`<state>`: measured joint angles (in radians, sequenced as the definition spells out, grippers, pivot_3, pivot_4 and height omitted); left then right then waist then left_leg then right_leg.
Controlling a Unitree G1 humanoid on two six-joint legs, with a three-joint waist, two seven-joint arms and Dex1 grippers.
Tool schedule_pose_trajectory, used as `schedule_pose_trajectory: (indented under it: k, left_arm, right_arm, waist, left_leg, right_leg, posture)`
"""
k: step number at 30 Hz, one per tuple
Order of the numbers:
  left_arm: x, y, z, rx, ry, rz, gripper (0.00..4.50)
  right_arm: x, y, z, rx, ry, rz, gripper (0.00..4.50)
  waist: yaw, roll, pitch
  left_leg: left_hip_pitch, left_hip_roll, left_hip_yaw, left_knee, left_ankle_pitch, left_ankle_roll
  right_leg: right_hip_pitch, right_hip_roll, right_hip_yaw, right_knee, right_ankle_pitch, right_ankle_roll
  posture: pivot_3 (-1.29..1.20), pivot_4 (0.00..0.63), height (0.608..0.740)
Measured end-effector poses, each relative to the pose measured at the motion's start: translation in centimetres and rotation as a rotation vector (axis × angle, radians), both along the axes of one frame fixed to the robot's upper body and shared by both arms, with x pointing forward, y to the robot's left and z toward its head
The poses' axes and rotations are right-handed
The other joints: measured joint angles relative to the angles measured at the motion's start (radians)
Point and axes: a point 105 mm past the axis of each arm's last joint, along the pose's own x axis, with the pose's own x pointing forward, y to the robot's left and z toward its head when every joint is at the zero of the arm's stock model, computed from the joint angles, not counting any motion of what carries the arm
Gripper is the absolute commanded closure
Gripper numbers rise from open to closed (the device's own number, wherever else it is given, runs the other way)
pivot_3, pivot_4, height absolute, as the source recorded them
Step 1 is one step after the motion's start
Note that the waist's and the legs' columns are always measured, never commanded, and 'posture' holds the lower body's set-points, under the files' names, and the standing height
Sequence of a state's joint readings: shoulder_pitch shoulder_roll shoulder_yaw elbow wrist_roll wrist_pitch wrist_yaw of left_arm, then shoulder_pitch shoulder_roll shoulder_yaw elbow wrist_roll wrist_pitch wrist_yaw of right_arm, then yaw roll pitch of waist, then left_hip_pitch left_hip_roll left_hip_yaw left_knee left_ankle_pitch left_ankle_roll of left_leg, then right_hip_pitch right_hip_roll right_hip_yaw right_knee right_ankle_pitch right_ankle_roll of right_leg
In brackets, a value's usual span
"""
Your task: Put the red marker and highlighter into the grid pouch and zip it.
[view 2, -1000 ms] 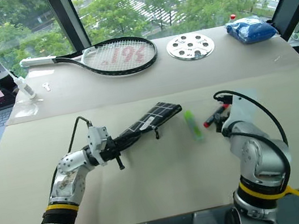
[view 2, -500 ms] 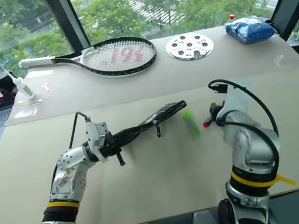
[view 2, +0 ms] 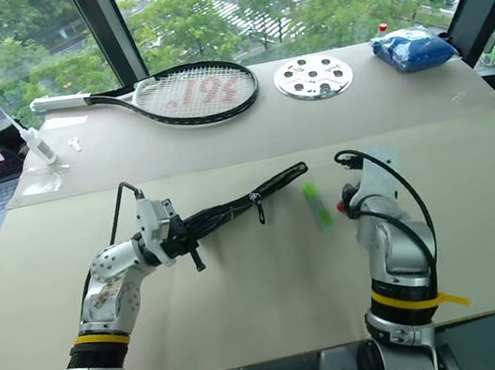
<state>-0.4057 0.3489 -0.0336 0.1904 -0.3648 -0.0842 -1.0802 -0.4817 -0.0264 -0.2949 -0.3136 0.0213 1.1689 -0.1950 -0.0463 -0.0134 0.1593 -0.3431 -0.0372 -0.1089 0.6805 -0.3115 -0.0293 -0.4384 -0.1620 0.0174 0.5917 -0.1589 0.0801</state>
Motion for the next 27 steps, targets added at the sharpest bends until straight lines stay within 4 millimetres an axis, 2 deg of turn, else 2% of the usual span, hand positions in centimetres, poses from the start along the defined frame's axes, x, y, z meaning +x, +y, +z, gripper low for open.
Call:
schedule_pose_trajectory:
  k: [7, 10, 15, 16, 21, 25, 26, 27]
  left_arm:
    - [0.0, 0.1, -0.1, -0.002, 0.002, 0.008, 4.5]
    - [0.0, 0.1, 0.0, -0.003, 0.001, 0.009, 4.5]
    - [0.2, 0.2, 0.3, -0.006, -0.007, 0.014, 4.5]
    - [0.2, 0.2, 0.4, -0.006, -0.011, 0.014, 4.5]
    - [0.4, 0.1, 0.7, -0.007, -0.019, 0.013, 4.5]
    - [0.4, 0.1, 0.7, -0.005, -0.018, 0.005, 4.5]
    - [0.3, 0.1, 0.7, -0.003, -0.016, 0.0, 4.5]
    - [0.3, 0.1, 0.6, 0.002, -0.014, -0.006, 4.5]
  right_arm:
    - [-0.2, 0.9, -1.4, 0.019, 0.025, 0.013, 1.48]
    - [-0.4, 0.9, -1.7, 0.047, 0.024, -0.013, 2.18]
    - [-1.3, -0.2, -2.1, 0.089, 0.012, -0.084, 3.83]
    - [-1.4, -0.3, -2.1, 0.091, 0.011, -0.087, 3.94]
    - [-1.4, -0.6, -1.9, 0.083, 0.004, -0.092, 3.94]
    - [-0.6, -1.6, -1.2, 0.048, -0.011, -0.034, 3.94]
    - [0.1, -2.2, 0.0, 0.005, -0.052, 0.01, 3.94]
    - [0.7, -2.8, 2.3, -0.08, -0.121, 0.081, 3.94]
  waist:
    - [0.0, 0.0, 0.0]
    - [0.001, 0.0, 0.0]
    - [0.003, -0.001, -0.001]
    - [0.004, -0.001, -0.001]
    - [0.003, -0.001, -0.001]
    - [0.004, -0.001, -0.001]
    - [0.004, 0.001, 0.0]
    - [0.002, 0.003, 0.002]
  left_leg:
    - [0.0, 0.0, 0.0, 0.0, 0.0, 0.0]
    - [0.001, 0.0, 0.0, 0.0, 0.0, 0.0]
    - [0.002, 0.0, 0.0, 0.0, 0.0, 0.0]
    - [0.002, 0.0, 0.0, 0.0, 0.0, 0.0]
    - [0.003, 0.0, 0.0, 0.0, 0.0, 0.0]
    - [0.002, 0.0, 0.0, 0.0, 0.0, 0.0]
    - [0.002, -0.001, 0.0, 0.0, 0.0, 0.0]
    - [0.001, -0.001, 0.0, 0.0, 0.0, 0.0]
  right_leg:
    - [0.0, 0.0, 0.0, 0.0, 0.0, 0.0]
    - [0.001, 0.0, 0.0, 0.0, 0.0, 0.0]
    - [0.002, 0.0, 0.0, 0.0, 0.0, 0.0]
    - [0.002, 0.0, 0.0, 0.0, 0.0, 0.0]
    - [0.002, 0.0, 0.0, 0.0, 0.0, 0.0]
    - [0.003, 0.0, 0.0, -0.001, 0.0, 0.0]
    - [0.003, 0.0, 0.0, -0.002, 0.0, 0.0]
    - [0.002, -0.001, 0.0, -0.002, 0.0, 0.0]
  posture:
    - [0.0, 0.15, 0.74]
    - [0.0, 0.15, 0.74]
    - [0.0, 0.15, 0.74]
    - [0.0, 0.15, 0.74]
    - [0.0, 0.15, 0.74]
    - [0.0, 0.15, 0.74]
    - [0.0, 0.15, 0.74]
    - [0.0, 0.15, 0.74]
